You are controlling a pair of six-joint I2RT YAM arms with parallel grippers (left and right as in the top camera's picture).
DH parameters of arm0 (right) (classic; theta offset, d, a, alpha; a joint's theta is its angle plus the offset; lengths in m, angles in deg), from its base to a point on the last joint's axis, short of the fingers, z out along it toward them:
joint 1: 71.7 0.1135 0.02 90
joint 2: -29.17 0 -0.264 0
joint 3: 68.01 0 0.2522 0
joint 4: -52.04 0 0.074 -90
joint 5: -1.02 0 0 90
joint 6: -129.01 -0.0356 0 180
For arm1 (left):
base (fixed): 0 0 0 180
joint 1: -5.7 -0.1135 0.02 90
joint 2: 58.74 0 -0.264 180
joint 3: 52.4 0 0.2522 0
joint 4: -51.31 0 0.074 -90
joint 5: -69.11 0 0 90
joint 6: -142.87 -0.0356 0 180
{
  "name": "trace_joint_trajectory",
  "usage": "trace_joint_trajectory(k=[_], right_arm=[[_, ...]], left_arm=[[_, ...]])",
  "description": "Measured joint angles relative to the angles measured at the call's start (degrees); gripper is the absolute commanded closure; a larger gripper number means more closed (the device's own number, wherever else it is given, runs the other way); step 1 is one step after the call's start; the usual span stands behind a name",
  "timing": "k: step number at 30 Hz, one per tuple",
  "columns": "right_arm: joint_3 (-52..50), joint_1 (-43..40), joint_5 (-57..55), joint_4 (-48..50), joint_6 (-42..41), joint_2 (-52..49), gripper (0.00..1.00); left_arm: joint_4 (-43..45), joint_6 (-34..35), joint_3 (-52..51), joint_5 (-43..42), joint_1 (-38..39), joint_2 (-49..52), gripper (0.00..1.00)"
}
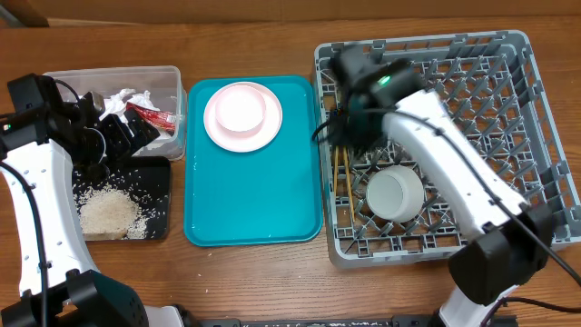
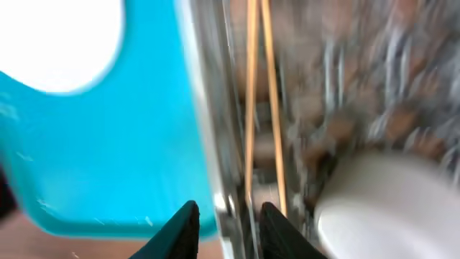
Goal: Sort waste into correct bins and load items into the dishwasher
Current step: 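Lift the right gripper out of the rack and move it over the pink bowl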
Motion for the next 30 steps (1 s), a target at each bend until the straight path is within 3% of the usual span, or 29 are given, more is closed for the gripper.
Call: trace_joint_trajectory(k=[4,10,15,20,30], right_arm=[[5.18,-0.07,1.16,9.7,5.77,0.07,0.69],[4.28,5.33,3.41,29.18,14.32,-0.07,0.66],[2.8,10.34,4.07,38.29,18.97,-2.01,0.66],[2.1,14.73,4.63,42.45,23.96,-8.87,0.64],[0.66,17.92,4.55,48.74,31.8,-24.74,0.52]], left_arm=[[-0.02,0.0,0.02,-0.04,0.0,0.0,0.0],[-0.02,0.0,0.0,-0.02,0.0,0.0,0.0],[0.0,0.0,0.0,0.0,0.0,0.0,0.0],[-0.02,0.0,0.0,-0.02,0.0,0.0,0.0],[0.0,0.0,0.0,-0.02,0.0,0.0,0.0]])
